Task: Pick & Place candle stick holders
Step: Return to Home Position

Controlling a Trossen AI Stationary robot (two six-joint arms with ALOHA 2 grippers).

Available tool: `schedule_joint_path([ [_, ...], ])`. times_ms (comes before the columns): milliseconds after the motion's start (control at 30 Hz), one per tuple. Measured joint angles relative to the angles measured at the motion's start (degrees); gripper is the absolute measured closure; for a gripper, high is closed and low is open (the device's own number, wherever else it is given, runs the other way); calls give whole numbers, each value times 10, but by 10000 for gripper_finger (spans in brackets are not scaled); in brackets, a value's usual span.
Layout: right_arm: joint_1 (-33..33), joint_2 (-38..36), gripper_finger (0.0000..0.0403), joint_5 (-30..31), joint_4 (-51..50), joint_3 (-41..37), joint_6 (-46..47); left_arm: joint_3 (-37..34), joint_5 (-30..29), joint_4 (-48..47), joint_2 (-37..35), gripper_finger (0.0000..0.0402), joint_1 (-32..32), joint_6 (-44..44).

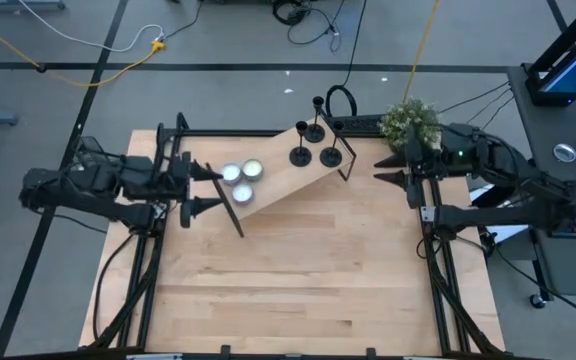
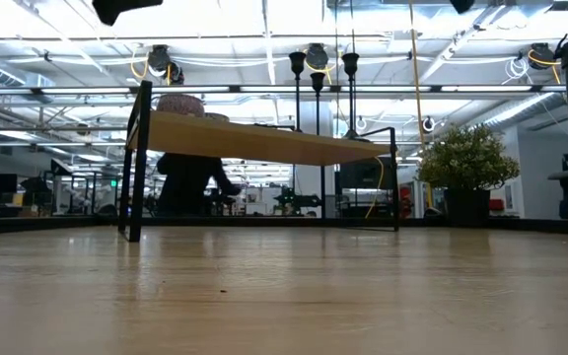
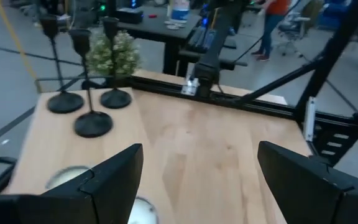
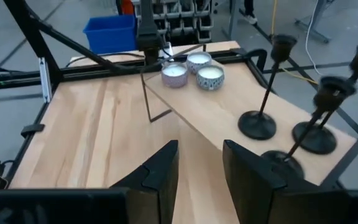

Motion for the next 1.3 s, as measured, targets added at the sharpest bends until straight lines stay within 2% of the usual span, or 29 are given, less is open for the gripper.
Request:
schedule_joint_path([
  [200,0,-64,287,-1,44,-104,25,-95,-47,61,-53,78,-39,-30],
  [433,0,-138,287,15,65,-182,38,-180,-61,108,-118,78,-63,-33],
  [533,0,-174,287,16,89,-208,37,-203,-65,109,-149,78,-67,-33],
  [933,0,-298,287,13,85,-259,70,-268,-60,79,-314,78,-68,-3],
  [1300,0,-363,287,13,112,-343,100,-349,-32,114,-394,78,-68,-13],
])
